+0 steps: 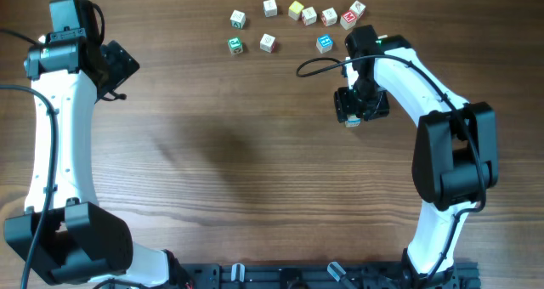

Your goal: Form a tower

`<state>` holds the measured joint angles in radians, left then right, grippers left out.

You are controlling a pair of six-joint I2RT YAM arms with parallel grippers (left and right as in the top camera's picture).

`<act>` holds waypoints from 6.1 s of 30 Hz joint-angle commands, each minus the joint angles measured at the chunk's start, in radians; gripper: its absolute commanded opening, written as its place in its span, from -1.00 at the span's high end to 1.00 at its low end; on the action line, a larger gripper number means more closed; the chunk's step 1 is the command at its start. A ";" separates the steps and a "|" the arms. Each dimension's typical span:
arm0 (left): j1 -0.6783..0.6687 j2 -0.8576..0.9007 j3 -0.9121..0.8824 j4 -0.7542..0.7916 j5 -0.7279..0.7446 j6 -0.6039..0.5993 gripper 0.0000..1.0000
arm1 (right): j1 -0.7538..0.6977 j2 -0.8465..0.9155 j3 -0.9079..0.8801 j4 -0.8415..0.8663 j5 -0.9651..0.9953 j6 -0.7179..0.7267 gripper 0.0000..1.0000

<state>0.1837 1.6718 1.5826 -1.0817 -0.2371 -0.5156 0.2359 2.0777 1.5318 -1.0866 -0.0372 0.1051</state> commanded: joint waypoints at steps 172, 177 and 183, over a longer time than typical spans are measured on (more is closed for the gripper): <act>0.003 0.010 -0.005 -0.001 0.002 -0.017 -1.00 | -0.013 0.082 0.078 -0.014 -0.040 1.203 -0.99; 0.003 0.010 -0.005 -0.001 0.002 -0.017 -1.00 | -0.013 -0.009 0.078 -0.034 -0.042 1.128 -0.99; 0.003 0.010 -0.005 -0.001 0.002 -0.017 -1.00 | -0.013 -0.117 0.088 -0.118 -0.075 0.971 -0.99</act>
<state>0.1837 1.6718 1.5826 -1.0821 -0.2367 -0.5156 0.2245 2.0270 1.6180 -1.1530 -0.0967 1.1790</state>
